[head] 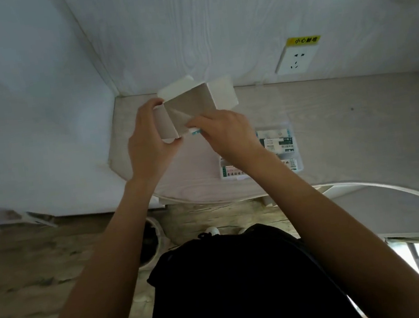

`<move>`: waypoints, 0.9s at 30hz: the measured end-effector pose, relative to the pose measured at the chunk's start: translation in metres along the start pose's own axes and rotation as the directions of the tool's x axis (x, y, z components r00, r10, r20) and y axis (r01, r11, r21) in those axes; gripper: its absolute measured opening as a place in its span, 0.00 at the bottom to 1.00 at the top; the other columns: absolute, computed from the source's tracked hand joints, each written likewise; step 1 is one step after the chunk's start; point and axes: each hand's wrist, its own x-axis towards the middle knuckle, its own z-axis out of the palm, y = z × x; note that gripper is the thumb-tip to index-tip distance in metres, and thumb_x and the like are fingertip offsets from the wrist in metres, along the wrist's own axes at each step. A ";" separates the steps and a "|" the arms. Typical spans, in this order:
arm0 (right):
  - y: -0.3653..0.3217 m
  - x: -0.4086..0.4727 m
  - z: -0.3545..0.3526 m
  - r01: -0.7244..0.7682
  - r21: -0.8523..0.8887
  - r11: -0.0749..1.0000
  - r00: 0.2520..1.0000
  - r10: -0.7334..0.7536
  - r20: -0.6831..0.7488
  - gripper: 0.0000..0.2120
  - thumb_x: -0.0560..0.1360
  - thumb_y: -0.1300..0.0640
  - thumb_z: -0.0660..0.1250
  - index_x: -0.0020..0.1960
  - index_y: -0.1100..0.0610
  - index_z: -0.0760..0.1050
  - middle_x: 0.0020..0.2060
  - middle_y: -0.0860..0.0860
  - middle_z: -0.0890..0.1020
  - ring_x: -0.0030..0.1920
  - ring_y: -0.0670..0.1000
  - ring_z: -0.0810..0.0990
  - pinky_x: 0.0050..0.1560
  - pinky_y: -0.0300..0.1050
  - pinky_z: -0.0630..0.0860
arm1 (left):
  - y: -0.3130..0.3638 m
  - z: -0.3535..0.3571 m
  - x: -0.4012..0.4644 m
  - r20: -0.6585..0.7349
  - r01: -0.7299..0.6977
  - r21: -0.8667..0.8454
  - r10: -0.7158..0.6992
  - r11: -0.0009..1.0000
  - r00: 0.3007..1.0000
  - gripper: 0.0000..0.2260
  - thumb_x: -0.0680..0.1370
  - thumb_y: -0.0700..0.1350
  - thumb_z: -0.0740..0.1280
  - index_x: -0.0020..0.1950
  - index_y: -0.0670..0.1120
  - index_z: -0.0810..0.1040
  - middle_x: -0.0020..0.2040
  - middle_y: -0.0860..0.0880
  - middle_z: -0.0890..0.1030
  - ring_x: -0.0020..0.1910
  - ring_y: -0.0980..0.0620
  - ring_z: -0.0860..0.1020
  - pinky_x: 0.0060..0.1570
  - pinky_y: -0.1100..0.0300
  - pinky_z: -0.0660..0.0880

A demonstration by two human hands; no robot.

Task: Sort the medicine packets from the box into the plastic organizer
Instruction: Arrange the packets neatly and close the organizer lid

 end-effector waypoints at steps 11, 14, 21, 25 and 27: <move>0.031 -0.039 -0.012 -0.521 0.425 0.740 0.837 0.540 0.088 0.07 0.76 0.62 0.65 0.52 0.55 0.79 0.35 0.48 0.83 0.36 0.47 0.82 0.35 0.43 0.78 | -0.041 0.020 -0.004 0.264 0.413 0.139 -0.435 0.900 0.861 0.36 0.66 0.55 0.76 0.67 0.45 0.64 0.63 0.47 0.74 0.60 0.46 0.73 0.51 0.58 0.67; 0.034 -0.045 -0.012 -0.608 0.441 0.661 0.775 0.616 0.146 0.05 0.76 0.61 0.65 0.52 0.57 0.77 0.36 0.46 0.82 0.36 0.42 0.82 0.37 0.43 0.79 | -0.052 0.019 -0.005 0.303 0.348 0.238 -0.410 0.907 0.860 0.43 0.63 0.59 0.76 0.71 0.46 0.61 0.68 0.45 0.69 0.67 0.43 0.67 0.62 0.49 0.67; 0.039 -0.052 -0.020 -0.621 0.564 0.545 0.770 0.557 0.310 0.03 0.76 0.60 0.66 0.50 0.56 0.76 0.36 0.47 0.82 0.38 0.46 0.83 0.41 0.44 0.80 | 0.016 0.015 -0.006 0.121 -0.161 -0.113 0.174 0.980 0.977 0.21 0.75 0.54 0.64 0.63 0.45 0.72 0.65 0.52 0.70 0.65 0.52 0.67 0.66 0.61 0.63; 0.049 -0.067 -0.038 -0.577 0.625 0.526 0.809 0.472 0.350 0.05 0.75 0.62 0.67 0.51 0.58 0.78 0.42 0.50 0.83 0.41 0.48 0.83 0.47 0.47 0.80 | 0.061 0.039 0.009 0.440 0.129 -0.336 0.034 0.933 0.897 0.11 0.80 0.47 0.61 0.60 0.47 0.74 0.58 0.53 0.76 0.53 0.62 0.75 0.49 0.72 0.73; 0.056 -0.079 -0.046 -0.587 0.607 0.535 0.801 0.492 0.341 0.06 0.74 0.63 0.68 0.50 0.55 0.79 0.42 0.50 0.83 0.43 0.49 0.83 0.49 0.48 0.80 | 0.066 0.048 0.016 0.576 0.261 -0.284 -0.053 0.923 0.816 0.08 0.79 0.48 0.61 0.57 0.49 0.76 0.50 0.57 0.77 0.43 0.65 0.76 0.37 0.73 0.72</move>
